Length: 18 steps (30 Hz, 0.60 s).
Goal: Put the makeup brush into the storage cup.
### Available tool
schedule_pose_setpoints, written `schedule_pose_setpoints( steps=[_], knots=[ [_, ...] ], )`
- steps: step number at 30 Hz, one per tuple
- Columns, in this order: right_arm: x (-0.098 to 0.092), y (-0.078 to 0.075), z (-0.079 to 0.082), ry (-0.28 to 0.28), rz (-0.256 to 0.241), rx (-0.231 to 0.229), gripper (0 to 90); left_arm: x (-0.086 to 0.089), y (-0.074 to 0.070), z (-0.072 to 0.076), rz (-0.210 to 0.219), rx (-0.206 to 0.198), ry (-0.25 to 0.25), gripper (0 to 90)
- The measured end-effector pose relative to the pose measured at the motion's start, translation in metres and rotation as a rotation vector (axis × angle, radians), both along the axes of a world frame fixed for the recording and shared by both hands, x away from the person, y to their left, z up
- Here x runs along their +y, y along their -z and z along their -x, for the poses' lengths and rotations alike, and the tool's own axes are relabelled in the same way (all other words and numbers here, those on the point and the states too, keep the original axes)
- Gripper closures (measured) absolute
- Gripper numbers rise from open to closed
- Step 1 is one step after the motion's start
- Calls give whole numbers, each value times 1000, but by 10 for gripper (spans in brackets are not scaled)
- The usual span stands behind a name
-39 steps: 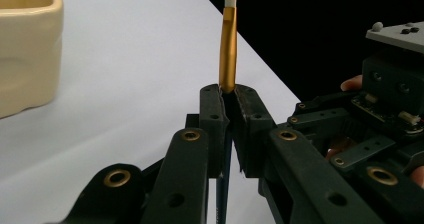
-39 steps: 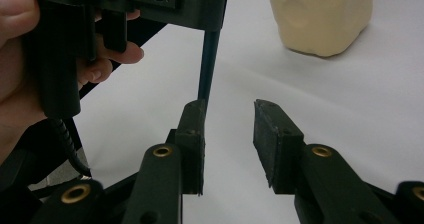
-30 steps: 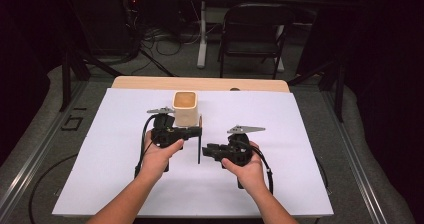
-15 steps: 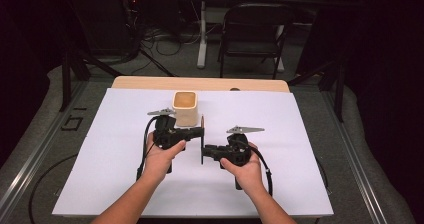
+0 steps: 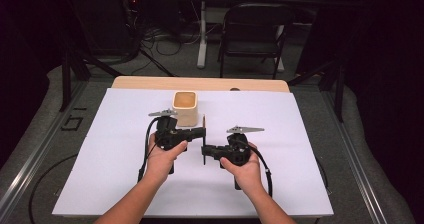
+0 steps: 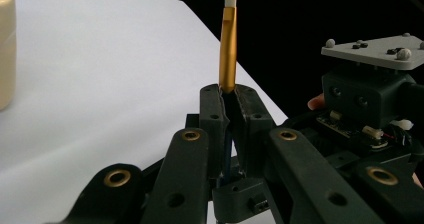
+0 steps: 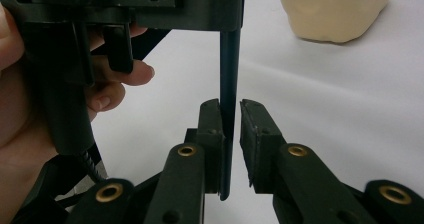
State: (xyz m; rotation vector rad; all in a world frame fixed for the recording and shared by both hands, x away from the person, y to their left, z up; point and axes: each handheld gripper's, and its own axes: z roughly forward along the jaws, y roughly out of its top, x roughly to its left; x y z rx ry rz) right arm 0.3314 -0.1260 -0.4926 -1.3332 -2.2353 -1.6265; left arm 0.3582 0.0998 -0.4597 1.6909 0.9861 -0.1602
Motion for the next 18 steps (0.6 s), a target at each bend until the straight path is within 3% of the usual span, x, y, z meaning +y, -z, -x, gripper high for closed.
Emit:
schedule_pose_setpoints(
  steps=[12,18],
  knots=[
    [0,0,0,-7,-7,15,840,-1,1,0,-5,4,2,837],
    [0,0,0,-6,7,2,843,-1,2,-2,-17,7,16,820]
  ],
)
